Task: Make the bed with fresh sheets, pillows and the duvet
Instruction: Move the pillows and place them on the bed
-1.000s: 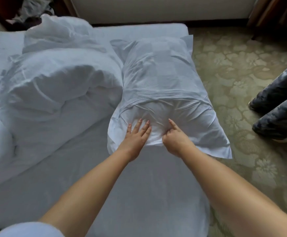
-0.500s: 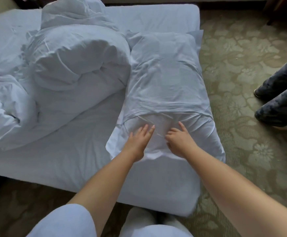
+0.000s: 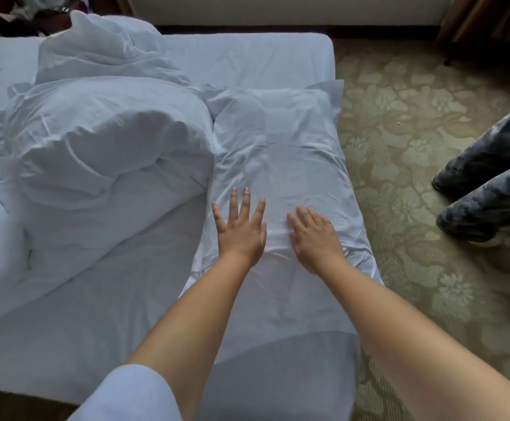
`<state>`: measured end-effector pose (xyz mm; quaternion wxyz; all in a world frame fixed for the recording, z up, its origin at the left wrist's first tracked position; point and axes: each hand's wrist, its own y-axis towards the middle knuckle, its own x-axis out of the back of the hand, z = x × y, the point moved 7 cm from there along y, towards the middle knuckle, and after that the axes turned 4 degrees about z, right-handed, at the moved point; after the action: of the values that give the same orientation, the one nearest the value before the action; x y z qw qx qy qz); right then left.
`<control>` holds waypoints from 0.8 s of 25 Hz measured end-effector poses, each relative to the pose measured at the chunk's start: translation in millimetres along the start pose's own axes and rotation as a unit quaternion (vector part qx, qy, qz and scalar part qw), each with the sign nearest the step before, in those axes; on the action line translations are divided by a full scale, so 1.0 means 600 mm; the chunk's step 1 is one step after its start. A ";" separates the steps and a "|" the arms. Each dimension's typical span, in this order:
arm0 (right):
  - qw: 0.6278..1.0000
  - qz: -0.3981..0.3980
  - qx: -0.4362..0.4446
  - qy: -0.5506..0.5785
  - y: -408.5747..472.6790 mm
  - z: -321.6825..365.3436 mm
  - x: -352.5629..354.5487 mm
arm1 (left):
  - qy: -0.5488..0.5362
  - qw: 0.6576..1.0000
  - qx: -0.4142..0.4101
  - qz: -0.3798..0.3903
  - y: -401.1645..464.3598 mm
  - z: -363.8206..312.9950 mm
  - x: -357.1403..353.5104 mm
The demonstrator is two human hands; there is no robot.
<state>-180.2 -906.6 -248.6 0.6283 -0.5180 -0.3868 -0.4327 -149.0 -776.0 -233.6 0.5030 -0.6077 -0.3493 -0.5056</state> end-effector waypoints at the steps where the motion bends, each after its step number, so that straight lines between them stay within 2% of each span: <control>1: 1.000 0.000 -0.011 0.001 0.019 -0.007 0.001 | 0.002 1.000 0.006 -0.008 0.021 -0.003 -0.002; 3: 0.999 -0.013 -0.048 0.009 0.054 -0.028 0.000 | -0.012 0.998 0.019 -0.055 0.065 -0.006 -0.018; 5: 0.993 -0.025 -0.107 0.034 0.094 -0.058 -0.001 | -0.042 0.988 0.041 -0.145 0.103 -0.004 -0.024; 7: 0.978 -0.040 -0.186 0.083 0.129 -0.091 -0.011 | -0.076 0.981 0.051 -0.170 0.145 -0.004 -0.047; 10: 0.954 -0.034 -0.275 0.115 0.160 -0.117 -0.042 | -0.071 0.977 0.040 -0.198 0.177 -0.008 -0.093; 15: 0.955 -0.026 -0.284 0.081 0.211 -0.122 -0.094 | -0.097 0.968 0.020 -0.229 0.214 0.004 -0.161; 20: 0.960 -0.004 -0.278 0.043 0.243 -0.134 -0.129 | -0.062 0.972 0.020 -0.226 0.247 -0.007 -0.200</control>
<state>-64.9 -961.9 -379.9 0.4740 -0.6513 -0.2261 -0.5477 -41.4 -806.6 -387.7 0.3651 -0.5329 -0.5182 -0.5606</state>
